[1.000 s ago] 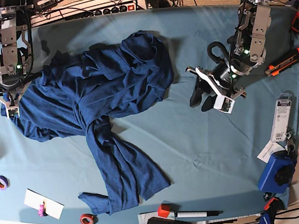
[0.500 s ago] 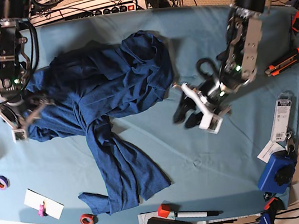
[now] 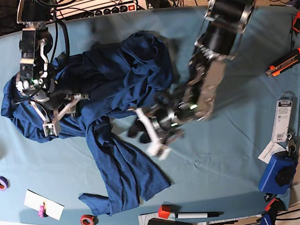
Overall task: Layout the t-shirt on the table in an organized manner, then fold the t-shirt properly
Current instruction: 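Grasp the shirt's middle with the left gripper, right gripper holding its edge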
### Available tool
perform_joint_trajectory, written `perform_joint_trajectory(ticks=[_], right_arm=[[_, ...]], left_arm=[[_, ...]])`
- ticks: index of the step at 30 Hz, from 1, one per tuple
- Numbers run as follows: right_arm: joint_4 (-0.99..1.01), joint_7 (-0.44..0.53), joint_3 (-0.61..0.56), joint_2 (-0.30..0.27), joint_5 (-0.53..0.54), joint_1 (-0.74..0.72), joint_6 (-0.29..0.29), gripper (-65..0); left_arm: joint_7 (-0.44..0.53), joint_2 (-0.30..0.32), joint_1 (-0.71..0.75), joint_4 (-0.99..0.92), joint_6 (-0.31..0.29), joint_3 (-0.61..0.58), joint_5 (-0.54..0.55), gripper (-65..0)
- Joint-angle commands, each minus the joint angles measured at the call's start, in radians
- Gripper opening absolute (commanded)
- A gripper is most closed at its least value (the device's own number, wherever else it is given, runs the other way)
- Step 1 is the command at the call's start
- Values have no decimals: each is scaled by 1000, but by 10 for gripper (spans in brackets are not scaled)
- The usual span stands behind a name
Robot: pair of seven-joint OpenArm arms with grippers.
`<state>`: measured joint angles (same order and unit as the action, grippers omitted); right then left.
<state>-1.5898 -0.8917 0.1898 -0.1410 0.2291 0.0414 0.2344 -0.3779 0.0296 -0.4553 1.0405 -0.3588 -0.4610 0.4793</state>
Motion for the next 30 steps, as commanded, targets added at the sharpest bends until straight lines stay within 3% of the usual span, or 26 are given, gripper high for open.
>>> perform_joint_trajectory(ticks=[1, 9, 13, 15, 18, 21, 24, 30], right_arm=[[13, -48, 2, -6, -41, 6, -10, -414], [11, -42, 2, -6, -15, -34, -9, -414], [11, -52, 2, -6, 26, -67, 14, -414], [11, -60, 2, -6, 62, -79, 24, -414], [11, -71, 2, -6, 93, -89, 39, -414], [-2, -71, 2, -6, 152, -89, 90, -414], [-82, -72, 15, -6, 152, -92, 94, -414], [-293, -113, 195, -6, 100, -91, 93, -414]], left_arm=[[29, -27, -57, 15, -5, -20, -13, -381], [31, -135, -157, -6, 63, -169, -147, -380], [104, -187, -174, -146, 85, -201, -200, -380], [173, -187, -193, -218, 75, -217, -172, -381], [188, -187, -224, -292, 92, -217, -173, -380], [187, -187, -241, -328, 97, -217, -173, -380], [184, -187, -243, -331, 91, -217, -159, -380], [160, -187, -239, -331, 7, -217, -27, -381]])
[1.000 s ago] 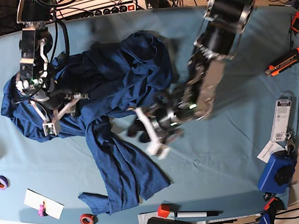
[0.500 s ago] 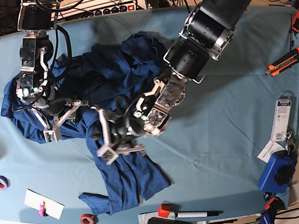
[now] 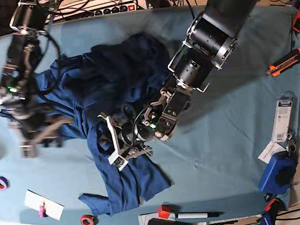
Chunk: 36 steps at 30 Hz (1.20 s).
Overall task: Layout the t-shirt on the table in an organized manner, then fold the t-shirt properly
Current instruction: 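Grasp the shirt's middle with the left gripper, right gripper holding its edge, then pull the held fabric with the left gripper toward its own side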
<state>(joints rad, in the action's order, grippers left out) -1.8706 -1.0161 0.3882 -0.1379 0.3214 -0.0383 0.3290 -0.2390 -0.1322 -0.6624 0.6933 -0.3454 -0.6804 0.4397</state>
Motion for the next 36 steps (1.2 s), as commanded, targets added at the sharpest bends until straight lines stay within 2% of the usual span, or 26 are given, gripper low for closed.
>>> perform_joint_trajectory(ticks=[1, 6, 9, 16, 18, 20, 21, 24, 27, 29, 32, 36], right_arm=[[-17, 6, 35, -10, -8, -9, -2, -415], [12, -6, 188, -9, -61, 25, 1, -415], [48, -5, 249, -9, -74, 47, 13, -415], [224, 13, 276, -9, -76, 60, 13, -415], [281, 34, 272, -9, -76, 60, 13, -415], [329, 45, 272, -10, -76, 60, 13, -416], [346, 44, 272, -10, -76, 60, 13, -416], [370, 43, 272, -10, -82, 60, 10, -416], [373, 44, 272, -10, -95, 60, -10, -416], [373, 44, 272, -10, -99, 60, -13, -416], [373, 44, 272, -10, -102, 60, -12, -416], [373, 45, 272, -9, -102, 60, -13, -416]], left_arm=[[14, -25, -29, 16, -16, 3, 26, -381], [3, -25, -4, 16, -23, 3, 69, -381], [2, -25, -2, 16, -73, 2, 71, -380], [0, -25, -2, 16, -68, 2, 97, -386], [3, -25, -2, 16, -48, 3, 97, -453], [4, -25, -2, 16, -35, 3, 96, -601], [4, -25, -2, 16, -33, 3, 92, -650], [3, -25, -3, 18, -53, 3, 61, -650], [-13, -16, -10, 50, -135, 13, 74, -650], [-78, 9, -14, 98, -217, 43, 153, -650], [-261, 57, -13, 189, -353, 128, 382, -650], [-626, 121, -14, 294, -353, 249, 784, -650]])
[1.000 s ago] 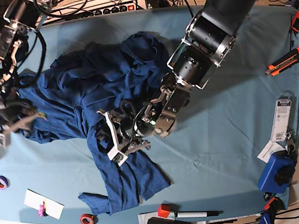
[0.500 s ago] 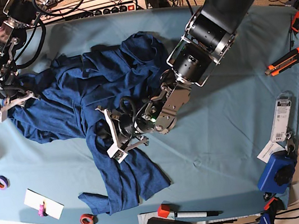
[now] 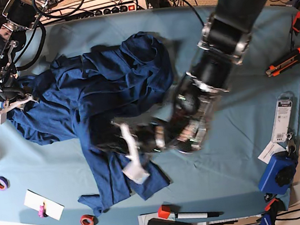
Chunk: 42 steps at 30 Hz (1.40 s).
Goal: Layout the t-shirt on the table in an organized manner, then fold the t-shirt properly
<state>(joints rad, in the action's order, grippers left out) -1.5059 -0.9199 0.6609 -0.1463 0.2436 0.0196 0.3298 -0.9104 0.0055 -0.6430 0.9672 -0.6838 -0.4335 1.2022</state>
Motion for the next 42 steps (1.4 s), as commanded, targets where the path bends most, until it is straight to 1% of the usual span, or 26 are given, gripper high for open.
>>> perform_joint_trajectory(ticks=[1, 3, 5, 7, 8, 10, 12, 16, 20, 21, 24, 29, 30, 33, 34, 35, 36, 38, 40, 42], right_arm=[[8, -51, 0, -1, -24, 2, -13, -416], [8, -50, 0, -1, -24, 2, -13, -416], [8, -50, 0, -1, -24, 2, -13, -416], [8, -48, 0, -2, -25, 2, -13, -416], [8, -48, 0, -2, -26, 3, -14, -416], [8, -48, 0, -2, -27, 2, -14, -416], [8, -48, 0, -2, -27, 2, -18, -416], [8, -48, 0, -2, -27, 2, -25, -416], [8, -47, 0, -2, -27, 2, -25, -416], [8, -47, 0, -2, -27, 2, -25, -416], [8, -47, 0, -2, -27, 2, -25, -416], [8, -38, 0, -2, -23, -1, -24, -415], [8, -37, 0, -5, -13, -1, -20, -414], [8, -37, 0, -34, 74, -4, 9, -414], [8, -37, 0, -43, 105, -6, 13, -414], [8, -37, 0, -53, 130, -6, 13, -414], [8, -38, 0, -60, 151, -9, 12, -414], [8, -39, 0, -68, 156, -9, 11, -414], [8, -42, 0, -66, 156, -8, 11, -414], [8, -45, 0, -64, 156, -8, 11, -414]], left_arm=[[-40, 0, -34, 42, -14, 31, 111, -650], [-216, 33, -34, 76, -14, 79, 279, -650], [-374, 70, -33, 100, -14, 117, 281, -650], [-447, 105, -33, 129, -14, 151, 281, -650], [-467, 124, -34, 138, -14, 164, 281, -650], [-464, 166, -34, 149, -14, 185, 281, -650], [-433, 203, -37, 149, -14, 209, 281, -650], [-306, 270, -36, 148, -14, 279, 281, -650], [-228, 292, -36, 148, -14, 382, 281, -650], [-215, 292, -36, 148, -14, 404, 272, -650], [-187, 292, -35, 148, -14, 437, 196, -650], [-188, 286, -18, 147, -14, 421, 156, -650], [-188, 282, -13, 147, -14, 408, 146, -616], [-166, 247, 8, 147, -14, 362, 134, -396], [-144, 229, 14, 147, -14, 348, 117, -347], [-120, 206, 18, 147, -14, 332, 80, -321], [-102, 180, 20, 147, -14, 315, 37, -317], [-66, 125, 19, 147, -14, 273, -38, -317], [-30, 66, 18, 147, -14, 221, -84, -317], [-21, 5, 14, 147, -14, 165, -133, -317]])
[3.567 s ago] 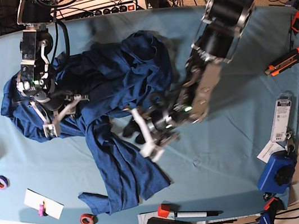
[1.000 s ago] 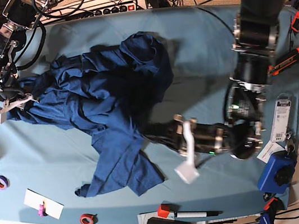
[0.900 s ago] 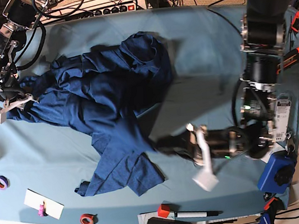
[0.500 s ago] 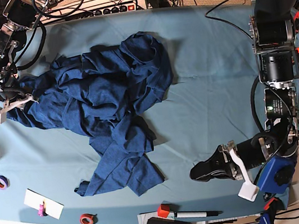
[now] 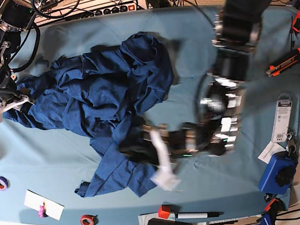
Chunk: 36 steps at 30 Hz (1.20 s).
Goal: Layout the t-shirt on the table in an organized manner, then fold the t-shirt properly
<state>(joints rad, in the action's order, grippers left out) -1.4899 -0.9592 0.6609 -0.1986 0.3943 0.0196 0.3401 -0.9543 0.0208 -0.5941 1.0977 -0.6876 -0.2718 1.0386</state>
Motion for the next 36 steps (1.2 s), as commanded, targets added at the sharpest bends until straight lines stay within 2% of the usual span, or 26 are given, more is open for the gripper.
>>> perform_joint_trajectory(ticks=[1, 4, 8, 10, 12, 15, 18, 23, 27, 30, 33, 34, 36], right_arm=[[-8, -5, 0, -12, 5, -8, 1, -414], [-8, 0, 0, -13, 5, -9, 10, -414], [-8, -4, 0, -18, 26, -10, 92, -414], [-8, -16, 0, -27, 103, -10, 146, -414], [-8, -39, 0, -37, 206, -19, 180, -414], [-8, -72, 0, -46, 301, -51, 180, -414], [-8, -101, -1, -41, 346, -93, 180, -414], [-8, -129, -16, -3, 393, -145, 180, -414], [-7, -121, -106, 39, 378, -150, 180, -414], [-7, -70, -212, 58, 262, -150, 174, -414], [-7, -39, -318, 57, 130, -150, 142, -418], [-7, -35, -347, 56, 93, -150, 130, -446], [-7, -35, -390, 56, 20, -150, 124, -598]], left_arm=[[24, -39, -35, 17, -11, -26, 2, -317], [25, -100, -34, 17, 18, -118, -89, -317], [36, -120, -34, 17, 21, -239, -148, -318], [39, -120, -32, 17, 58, -278, -167, -318], [47, -119, -24, 17, 64, -295, -196, -318], [101, -118, 0, 17, 105, -294, -277, -320], [160, -115, 29, 16, 131, -294, -359, -320], [168, -111, 54, 16, 131, -294, -366, -320], [168, -112, 53, 16, 130, -294, -366, -320], [167, -111, 54, 16, 130, -294, -366, -319], [160, -102, 54, 16, 130, -294, -366, -320], [158, -96, 54, 16, 130, -294, -367, -320], [158, -82, 54, 16, 130, -294, -366, -319]])
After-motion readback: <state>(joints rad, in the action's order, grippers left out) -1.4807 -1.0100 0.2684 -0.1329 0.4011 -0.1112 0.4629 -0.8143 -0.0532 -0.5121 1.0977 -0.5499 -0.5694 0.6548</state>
